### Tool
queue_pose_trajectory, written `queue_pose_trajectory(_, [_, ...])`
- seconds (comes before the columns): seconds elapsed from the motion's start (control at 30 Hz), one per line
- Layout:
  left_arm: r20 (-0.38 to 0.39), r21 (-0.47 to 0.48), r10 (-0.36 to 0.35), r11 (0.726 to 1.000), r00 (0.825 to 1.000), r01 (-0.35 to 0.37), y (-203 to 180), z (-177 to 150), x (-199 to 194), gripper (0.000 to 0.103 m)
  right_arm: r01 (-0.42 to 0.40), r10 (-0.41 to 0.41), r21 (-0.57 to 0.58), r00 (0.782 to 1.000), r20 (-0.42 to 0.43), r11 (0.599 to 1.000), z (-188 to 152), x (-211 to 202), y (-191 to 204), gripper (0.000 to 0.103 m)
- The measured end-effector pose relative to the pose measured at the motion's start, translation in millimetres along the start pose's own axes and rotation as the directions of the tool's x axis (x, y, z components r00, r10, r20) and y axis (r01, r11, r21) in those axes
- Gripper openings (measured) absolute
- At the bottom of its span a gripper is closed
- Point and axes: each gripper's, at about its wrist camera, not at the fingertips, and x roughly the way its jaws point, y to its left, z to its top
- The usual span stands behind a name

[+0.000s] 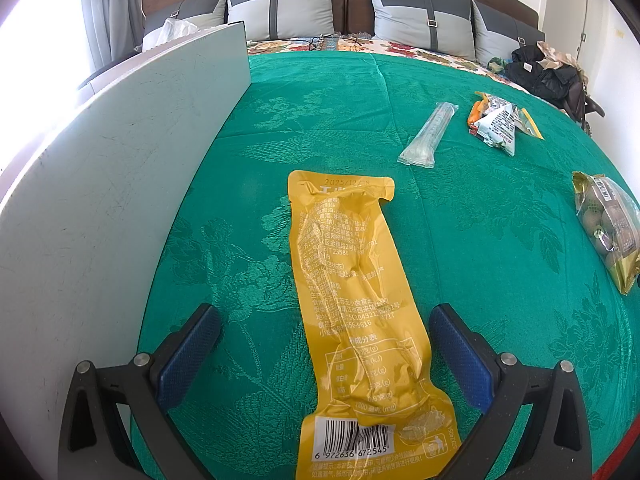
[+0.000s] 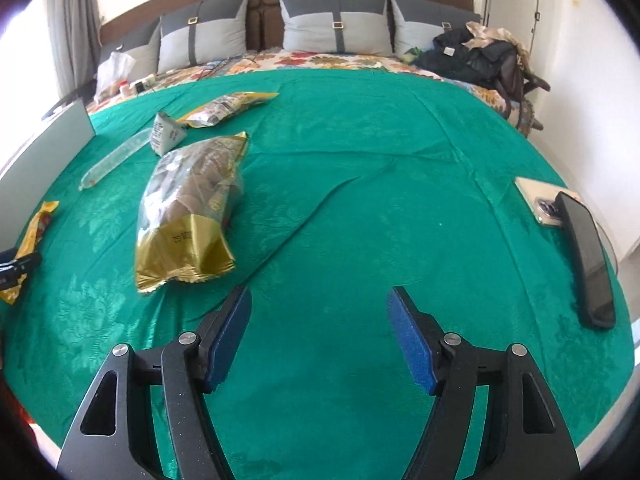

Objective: Organize snacks

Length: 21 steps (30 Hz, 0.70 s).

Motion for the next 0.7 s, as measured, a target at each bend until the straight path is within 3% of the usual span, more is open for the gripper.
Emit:
queue_pose_trajectory(0.2, [0.000, 0.000, -0.001, 1.000, 1.000, 0.001, 0.0, 0.1, 0.1, 0.103, 0.012, -0.011, 0.047, 0.999, -0.037, 0.999, -5.2, 8.8, -17.4, 0.075])
queue_pose_trajectory(0.37, [0.000, 0.000, -0.001, 1.000, 1.000, 0.001, 0.0, 0.0, 0.2, 0.103, 0.014, -0.011, 0.077, 0.999, -0.035, 0.997, -8.4, 11.0, -22.6, 0.084])
queue_pose_trajectory(0.7, [0.000, 0.000, -0.001, 1.000, 1.000, 0.001, 0.2, 0.0, 0.3, 0.103, 0.016, -0.014, 0.076, 0.999, -0.034, 0.997, -9.4, 11.2, -21.3, 0.085])
